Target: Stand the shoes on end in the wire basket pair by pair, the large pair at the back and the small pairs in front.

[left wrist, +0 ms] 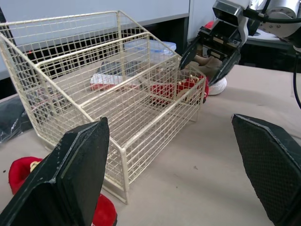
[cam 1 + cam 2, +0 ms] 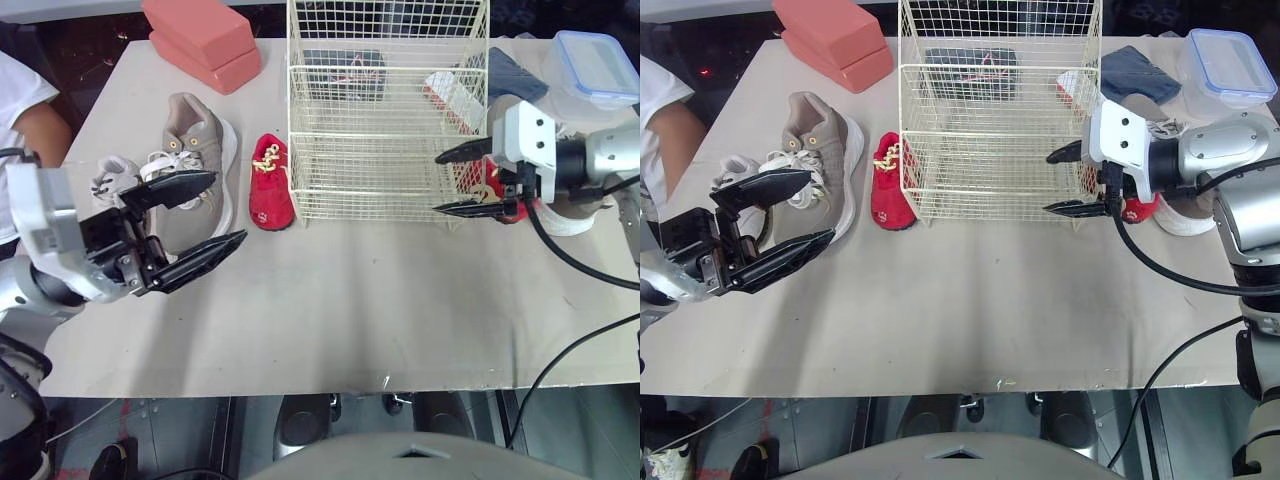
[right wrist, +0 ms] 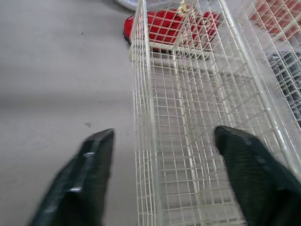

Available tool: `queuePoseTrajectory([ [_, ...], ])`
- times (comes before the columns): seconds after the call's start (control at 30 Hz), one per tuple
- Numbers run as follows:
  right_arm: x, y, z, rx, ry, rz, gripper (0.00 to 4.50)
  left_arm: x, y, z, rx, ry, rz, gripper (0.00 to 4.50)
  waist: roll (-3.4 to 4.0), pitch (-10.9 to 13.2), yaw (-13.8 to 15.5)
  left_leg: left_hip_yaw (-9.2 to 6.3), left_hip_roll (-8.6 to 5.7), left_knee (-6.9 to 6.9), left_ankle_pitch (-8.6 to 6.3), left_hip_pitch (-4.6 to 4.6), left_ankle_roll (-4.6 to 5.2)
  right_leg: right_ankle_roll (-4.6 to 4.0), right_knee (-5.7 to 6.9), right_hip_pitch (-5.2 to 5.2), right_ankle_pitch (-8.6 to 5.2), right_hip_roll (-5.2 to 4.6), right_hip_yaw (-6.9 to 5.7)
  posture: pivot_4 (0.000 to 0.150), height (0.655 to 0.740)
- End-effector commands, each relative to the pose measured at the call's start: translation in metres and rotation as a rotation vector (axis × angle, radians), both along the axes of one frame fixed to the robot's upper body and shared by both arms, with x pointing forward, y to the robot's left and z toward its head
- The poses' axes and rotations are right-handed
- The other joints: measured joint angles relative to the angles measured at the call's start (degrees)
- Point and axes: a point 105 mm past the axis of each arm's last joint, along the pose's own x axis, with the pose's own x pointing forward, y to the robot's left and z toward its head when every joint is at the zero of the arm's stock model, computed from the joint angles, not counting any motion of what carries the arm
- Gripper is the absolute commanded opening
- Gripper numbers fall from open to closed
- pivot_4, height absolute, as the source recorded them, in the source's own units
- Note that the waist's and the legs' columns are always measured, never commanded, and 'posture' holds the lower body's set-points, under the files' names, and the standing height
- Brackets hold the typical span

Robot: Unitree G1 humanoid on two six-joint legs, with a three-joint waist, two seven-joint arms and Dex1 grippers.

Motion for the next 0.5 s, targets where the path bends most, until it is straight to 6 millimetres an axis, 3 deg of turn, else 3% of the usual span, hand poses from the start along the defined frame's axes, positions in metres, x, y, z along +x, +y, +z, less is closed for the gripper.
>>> queuePoseTrajectory([
  [0.03, -0.008, -0.012, 0.012, 0.035, -0.025, -0.034, 4.40, -0.002, -0.006, 0.010, 0.009, -0.040, -0.031, 4.50, -0.01, 0.0, 0.0, -0.02, 0.00, 0.00, 0.00, -0.01, 0.00, 0.00, -0.01, 0.01, 0.00, 0.00, 0.00, 0.150, 0.6860],
  [0.17, -0.005, -0.047, 0.020, 0.081, -0.020, -0.193, 4.40, -0.004, -0.016, 0.014, 0.016, -0.042, -0.072, 4.50, -0.04, 0.0, 0.3, -0.01, -0.02, 0.01, 0.00, -0.03, 0.00, 0.00, -0.03, 0.02, 0.01, -0.03, -0.01, 0.150, 0.6860],
  [0.3, -0.006, -0.108, 0.023, 0.173, -0.021, -0.441, 4.40, -0.005, -0.032, 0.018, 0.028, -0.027, -0.146, 4.50, -0.12, 0.1, 0.4, -0.05, -0.04, 0.01, 0.00, -0.02, 0.01, 0.00, -0.06, 0.08, 0.01, -0.03, 0.04, 0.150, 0.6860],
  [0.37, -0.006, -0.127, 0.023, 0.205, -0.036, -0.530, 4.40, -0.005, -0.037, 0.019, 0.038, -0.018, -0.167, 4.50, -0.12, 0.1, 0.2, -0.03, -0.03, 0.00, 0.00, 0.00, 0.01, 0.01, -0.03, 0.08, 0.00, -0.02, 0.05, 0.150, 0.6860],
  [0.5, -0.018, -0.162, 0.007, 0.310, 0.000, -0.700, 4.40, -0.006, -0.050, 0.028, 0.056, -0.001, -0.231, 4.50, -0.11, 0.1, 0.0, 0.04, -0.02, -0.01, 0.00, 0.08, 0.00, 0.02, 0.02, 0.07, 0.00, 0.02, 0.14, 0.150, 0.6860],
])
